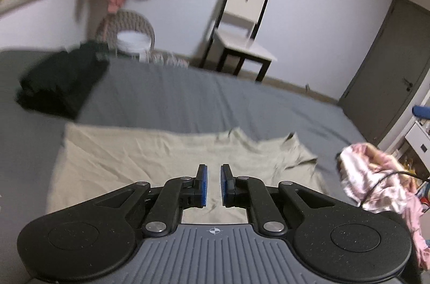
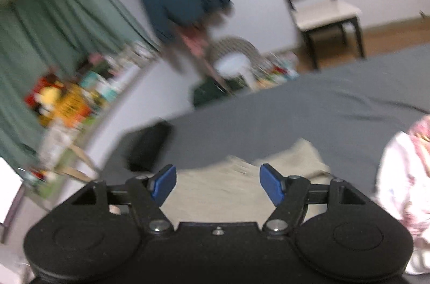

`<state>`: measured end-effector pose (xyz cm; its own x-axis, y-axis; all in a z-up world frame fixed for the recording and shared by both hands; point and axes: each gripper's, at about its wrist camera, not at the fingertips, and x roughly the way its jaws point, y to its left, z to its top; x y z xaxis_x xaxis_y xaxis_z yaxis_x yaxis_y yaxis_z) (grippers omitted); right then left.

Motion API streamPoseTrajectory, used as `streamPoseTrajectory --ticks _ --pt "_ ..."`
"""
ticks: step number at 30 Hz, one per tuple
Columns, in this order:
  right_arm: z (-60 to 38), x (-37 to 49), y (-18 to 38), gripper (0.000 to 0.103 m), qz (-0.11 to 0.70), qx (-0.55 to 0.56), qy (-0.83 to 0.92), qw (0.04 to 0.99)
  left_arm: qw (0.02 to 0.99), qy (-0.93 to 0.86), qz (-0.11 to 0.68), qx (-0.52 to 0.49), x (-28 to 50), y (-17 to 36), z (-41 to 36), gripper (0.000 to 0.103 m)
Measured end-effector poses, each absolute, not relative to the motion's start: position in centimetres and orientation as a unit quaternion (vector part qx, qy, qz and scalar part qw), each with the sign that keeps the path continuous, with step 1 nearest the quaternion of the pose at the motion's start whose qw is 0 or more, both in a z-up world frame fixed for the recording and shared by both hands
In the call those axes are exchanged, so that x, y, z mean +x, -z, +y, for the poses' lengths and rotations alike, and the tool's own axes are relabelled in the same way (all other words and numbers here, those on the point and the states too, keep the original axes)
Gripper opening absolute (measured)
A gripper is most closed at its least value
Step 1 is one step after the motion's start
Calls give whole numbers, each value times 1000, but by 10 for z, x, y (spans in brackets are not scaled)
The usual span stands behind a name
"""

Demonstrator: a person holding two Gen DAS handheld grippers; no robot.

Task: Fold clothes
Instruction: 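Open both grippers to release the shirt and lift them away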

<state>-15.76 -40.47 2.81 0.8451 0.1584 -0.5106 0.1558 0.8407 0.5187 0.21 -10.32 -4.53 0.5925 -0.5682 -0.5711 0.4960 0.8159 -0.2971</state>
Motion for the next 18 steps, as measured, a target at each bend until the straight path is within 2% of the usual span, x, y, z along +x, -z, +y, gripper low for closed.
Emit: streamPoseTrajectory --ticks 4,8,10,18 --pt "-351 -180 -85 69 222 308 -25 925 896 293 329 -52 -23 10 -77 8" --pt "-298 -214 -135 82 159 322 -37 933 887 293 342 -105 -30 -3 -46 8" --pt "-278 -228 -157 82 149 311 -31 938 883 293 348 -119 -32 -11 -33 8" --pt "-198 -271 -263 84 84 238 -81 964 932 228 255 -121 -39 -69 14 8"
